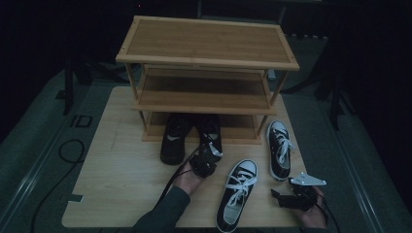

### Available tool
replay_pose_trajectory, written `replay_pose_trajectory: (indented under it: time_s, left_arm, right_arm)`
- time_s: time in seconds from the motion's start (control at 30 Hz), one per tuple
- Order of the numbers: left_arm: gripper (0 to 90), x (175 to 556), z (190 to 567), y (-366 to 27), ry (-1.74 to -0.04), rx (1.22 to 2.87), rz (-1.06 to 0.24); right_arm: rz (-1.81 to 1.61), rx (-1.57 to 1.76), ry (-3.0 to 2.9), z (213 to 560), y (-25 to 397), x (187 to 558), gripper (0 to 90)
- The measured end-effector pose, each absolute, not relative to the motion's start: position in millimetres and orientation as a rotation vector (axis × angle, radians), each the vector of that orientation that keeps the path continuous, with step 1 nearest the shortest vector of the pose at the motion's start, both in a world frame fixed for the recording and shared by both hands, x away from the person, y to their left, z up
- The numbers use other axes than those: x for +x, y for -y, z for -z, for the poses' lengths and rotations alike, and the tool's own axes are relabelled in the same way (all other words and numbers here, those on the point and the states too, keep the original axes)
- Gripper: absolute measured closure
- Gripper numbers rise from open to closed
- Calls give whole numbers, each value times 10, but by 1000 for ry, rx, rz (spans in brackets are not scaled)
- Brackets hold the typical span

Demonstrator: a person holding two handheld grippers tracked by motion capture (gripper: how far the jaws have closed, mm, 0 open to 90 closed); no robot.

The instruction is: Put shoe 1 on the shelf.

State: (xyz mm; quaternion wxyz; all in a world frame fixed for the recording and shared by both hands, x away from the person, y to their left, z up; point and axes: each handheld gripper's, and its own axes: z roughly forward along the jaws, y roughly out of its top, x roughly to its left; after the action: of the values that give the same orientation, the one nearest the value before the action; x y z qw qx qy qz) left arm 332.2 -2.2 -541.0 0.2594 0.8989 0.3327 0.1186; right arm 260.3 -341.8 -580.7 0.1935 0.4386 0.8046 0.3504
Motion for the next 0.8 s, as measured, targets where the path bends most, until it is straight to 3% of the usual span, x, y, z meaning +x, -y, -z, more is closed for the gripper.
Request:
replay_pose_trajectory:
  time_s: [0.33, 0.8]
  left_arm:
    - [899, 3445, 5449, -97, -1007, 2429, -393]
    - [899, 3785, 5439, -90, -1090, 2423, -382]
  right_arm:
    - [-983, 1230, -2257, 5807, 3418, 2603, 115]
    - [-983, 1230, -2258, 5807, 3418, 2603, 115]
